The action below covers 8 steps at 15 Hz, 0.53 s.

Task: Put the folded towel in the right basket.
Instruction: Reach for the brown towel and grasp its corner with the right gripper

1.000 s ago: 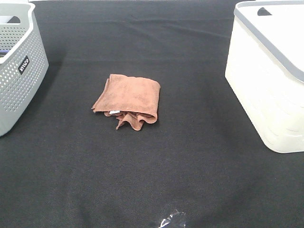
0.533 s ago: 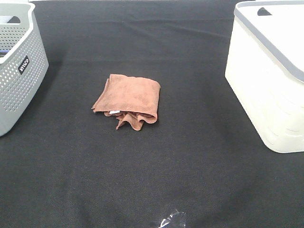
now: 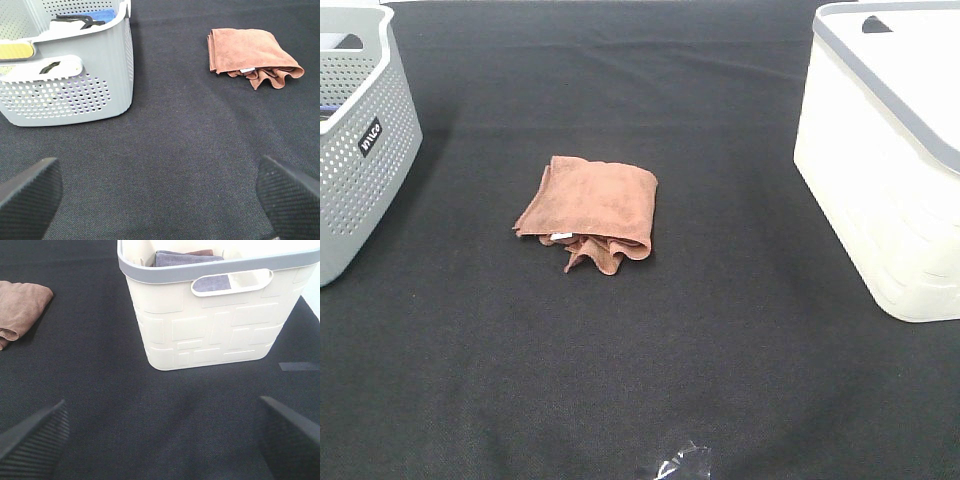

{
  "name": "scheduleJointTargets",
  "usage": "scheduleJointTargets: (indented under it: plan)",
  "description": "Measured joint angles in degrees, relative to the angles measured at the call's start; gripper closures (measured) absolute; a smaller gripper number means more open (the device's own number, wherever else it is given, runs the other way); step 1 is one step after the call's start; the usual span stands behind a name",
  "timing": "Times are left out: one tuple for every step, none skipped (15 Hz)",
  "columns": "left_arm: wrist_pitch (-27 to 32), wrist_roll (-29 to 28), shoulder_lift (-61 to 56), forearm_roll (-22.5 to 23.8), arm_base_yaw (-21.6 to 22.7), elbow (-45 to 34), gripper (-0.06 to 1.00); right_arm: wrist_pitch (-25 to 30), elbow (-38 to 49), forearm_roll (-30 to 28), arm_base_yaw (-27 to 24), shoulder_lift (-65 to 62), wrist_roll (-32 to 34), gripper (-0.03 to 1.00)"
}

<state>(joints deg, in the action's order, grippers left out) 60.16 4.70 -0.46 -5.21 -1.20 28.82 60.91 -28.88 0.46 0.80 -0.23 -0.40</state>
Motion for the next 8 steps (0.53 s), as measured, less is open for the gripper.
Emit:
scheduleJointTargets:
  plan:
    - [0.0, 0.0, 0.0, 0.0, 0.0, 0.0, -0.04, 0.0, 0.0, 0.0, 0.0, 0.0, 0.0, 0.01]
    - [0.0, 0.0, 0.0, 0.0, 0.0, 0.0, -0.04, 0.0, 0.0, 0.0, 0.0, 0.0, 0.0, 0.01]
    - [0.0, 0.0, 0.0, 0.0, 0.0, 0.0, -0.04, 0.0, 0.0, 0.0, 0.0, 0.0, 0.0, 0.01]
    - [0.0, 0.0, 0.0, 0.0, 0.0, 0.0, -0.04, 0.0, 0.0, 0.0, 0.0, 0.0, 0.0, 0.01]
    - [0.0, 0.0, 0.0, 0.0, 0.0, 0.0, -0.04, 0.0, 0.0, 0.0, 0.0, 0.0, 0.0, 0.01]
    - [0.0, 0.0, 0.0, 0.0, 0.0, 0.0, -0.04, 0.0, 0.0, 0.0, 0.0, 0.0, 0.0, 0.01]
    - [0.0, 0.0, 0.0, 0.0, 0.0, 0.0, -0.04, 0.0, 0.0, 0.0, 0.0, 0.0, 0.0, 0.01]
    - [0.0, 0.0, 0.0, 0.0, 0.0, 0.0, -0.04, 0.0, 0.0, 0.0, 0.0, 0.0, 0.0, 0.01]
